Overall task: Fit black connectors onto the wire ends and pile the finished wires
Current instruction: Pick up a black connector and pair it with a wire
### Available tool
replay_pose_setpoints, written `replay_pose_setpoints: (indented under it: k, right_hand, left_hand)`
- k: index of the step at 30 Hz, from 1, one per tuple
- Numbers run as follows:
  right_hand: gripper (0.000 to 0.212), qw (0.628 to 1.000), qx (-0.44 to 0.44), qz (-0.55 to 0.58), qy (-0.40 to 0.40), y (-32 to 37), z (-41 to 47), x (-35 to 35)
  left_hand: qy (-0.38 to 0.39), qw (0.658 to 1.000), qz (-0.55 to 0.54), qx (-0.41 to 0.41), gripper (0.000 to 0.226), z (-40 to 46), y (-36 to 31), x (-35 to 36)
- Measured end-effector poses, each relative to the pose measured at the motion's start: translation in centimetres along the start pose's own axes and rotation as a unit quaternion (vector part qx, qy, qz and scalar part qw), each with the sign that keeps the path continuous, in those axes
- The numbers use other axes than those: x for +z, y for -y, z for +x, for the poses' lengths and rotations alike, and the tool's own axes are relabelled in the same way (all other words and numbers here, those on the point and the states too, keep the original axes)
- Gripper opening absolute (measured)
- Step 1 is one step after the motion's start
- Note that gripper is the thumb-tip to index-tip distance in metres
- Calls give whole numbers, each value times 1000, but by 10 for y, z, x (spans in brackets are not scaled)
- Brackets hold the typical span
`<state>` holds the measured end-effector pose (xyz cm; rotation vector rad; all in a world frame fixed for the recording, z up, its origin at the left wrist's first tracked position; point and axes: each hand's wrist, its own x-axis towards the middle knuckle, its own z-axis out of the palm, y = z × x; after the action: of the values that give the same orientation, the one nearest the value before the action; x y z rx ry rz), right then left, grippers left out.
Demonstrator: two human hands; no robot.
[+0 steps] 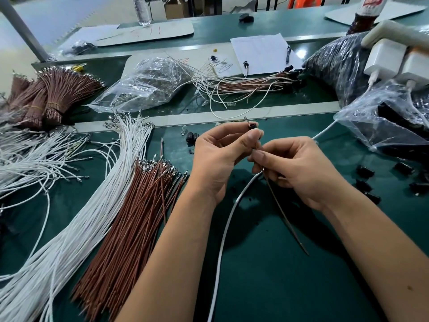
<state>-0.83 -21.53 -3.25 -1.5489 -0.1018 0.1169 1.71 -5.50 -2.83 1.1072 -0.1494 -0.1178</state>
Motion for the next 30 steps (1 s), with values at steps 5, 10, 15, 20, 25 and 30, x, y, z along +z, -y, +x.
replay_pose_setpoints:
  k: [5,10,15,20,25,30]
  right_hand:
    - [43,1000,4,3,-3,-1,1,-1]
    - [38,1000,-2,6,-8,-1,1,-1]
    - [28,999,-14,-33,8,1,0,-1]
    - [22,997,-46,-61,15,1,-1,-2]
    - [23,996,-56,-67,21,2,-1,-1]
    - [26,995,-61,-80,26,1,0,-1]
  left_hand:
    - [6,1000,8,3,24,-1,-2,1]
    - [7,1000,11,9,27,-1,-3,1]
    - [2,1000,7,9,22,-1,-3,0]
    - [6,1000,1,8,22,-1,-3,0]
    - [-3,1000,5,5,26,0,-2,-1]
    - [-2,1000,2,6,22,1,0,-2]
